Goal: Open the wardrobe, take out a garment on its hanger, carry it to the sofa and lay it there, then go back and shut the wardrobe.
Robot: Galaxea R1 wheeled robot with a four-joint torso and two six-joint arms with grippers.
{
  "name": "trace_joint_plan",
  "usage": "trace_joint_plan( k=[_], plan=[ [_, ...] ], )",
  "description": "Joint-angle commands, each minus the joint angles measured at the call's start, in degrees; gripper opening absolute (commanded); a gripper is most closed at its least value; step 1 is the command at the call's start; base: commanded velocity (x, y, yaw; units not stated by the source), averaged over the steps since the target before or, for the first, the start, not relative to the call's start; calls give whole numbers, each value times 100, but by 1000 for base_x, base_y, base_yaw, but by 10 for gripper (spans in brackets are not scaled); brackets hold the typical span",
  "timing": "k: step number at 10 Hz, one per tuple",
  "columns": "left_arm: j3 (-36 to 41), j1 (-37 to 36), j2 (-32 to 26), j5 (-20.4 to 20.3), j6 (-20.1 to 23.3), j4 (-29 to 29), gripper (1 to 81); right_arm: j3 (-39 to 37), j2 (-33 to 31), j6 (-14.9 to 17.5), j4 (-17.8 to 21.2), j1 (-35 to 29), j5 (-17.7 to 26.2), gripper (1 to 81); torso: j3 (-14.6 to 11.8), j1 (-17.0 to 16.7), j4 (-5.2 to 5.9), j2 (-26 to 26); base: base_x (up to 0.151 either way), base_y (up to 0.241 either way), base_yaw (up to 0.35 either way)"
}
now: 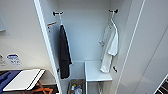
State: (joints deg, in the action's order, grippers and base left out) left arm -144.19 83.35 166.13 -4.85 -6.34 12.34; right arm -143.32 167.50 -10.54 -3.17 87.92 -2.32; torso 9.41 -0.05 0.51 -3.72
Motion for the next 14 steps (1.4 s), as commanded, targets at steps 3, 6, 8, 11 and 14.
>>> trace_joint_plan(
  k=[3,6,8,11,14],
  plan=[
    [31,-1253,-106,-129,-982,-864,811,104,5,0,36,-226,293,811,0,5,0,-2,0,0,0],
    [22,-2036,-89,-244,-1957,-1032,811,104,32,0,44,-244,284,811,0,5,0,0,0,0,0],
    [-39,-2352,26,-323,-2670,-1023,811,104,32,0,44,-270,285,811,0,5,0,0,0,0,0],
    [-161,-2564,297,-585,-3074,-1032,811,95,32,-9,44,-287,293,811,2,6,0,0,0,0,0],
    [-1311,-2582,1000,-903,-3374,-1409,811,104,14,-9,44,-305,293,811,2,8,0,2,0,0,0]
  ],
)
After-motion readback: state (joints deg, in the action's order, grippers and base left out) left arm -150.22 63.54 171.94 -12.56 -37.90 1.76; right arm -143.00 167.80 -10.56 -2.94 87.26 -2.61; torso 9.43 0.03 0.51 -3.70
